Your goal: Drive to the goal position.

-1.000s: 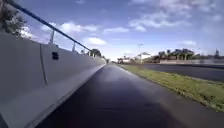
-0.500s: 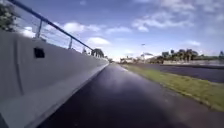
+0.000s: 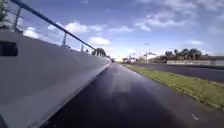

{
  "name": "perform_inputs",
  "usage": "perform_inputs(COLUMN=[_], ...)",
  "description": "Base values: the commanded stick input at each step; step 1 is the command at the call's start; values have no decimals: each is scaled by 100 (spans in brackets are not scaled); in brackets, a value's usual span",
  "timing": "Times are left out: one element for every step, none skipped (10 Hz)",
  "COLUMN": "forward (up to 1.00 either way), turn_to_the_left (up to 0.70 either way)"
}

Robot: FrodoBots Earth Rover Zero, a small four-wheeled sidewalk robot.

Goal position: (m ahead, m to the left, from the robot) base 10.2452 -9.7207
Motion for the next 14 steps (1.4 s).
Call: perform_inputs(forward=[100,100,100,100,100,100,100,100,100,100,100,42,7,6], turn_to_the_left=[-12,-22,-29,-17,-4,-1,-26,-24,-8,0,0,0,0,0])
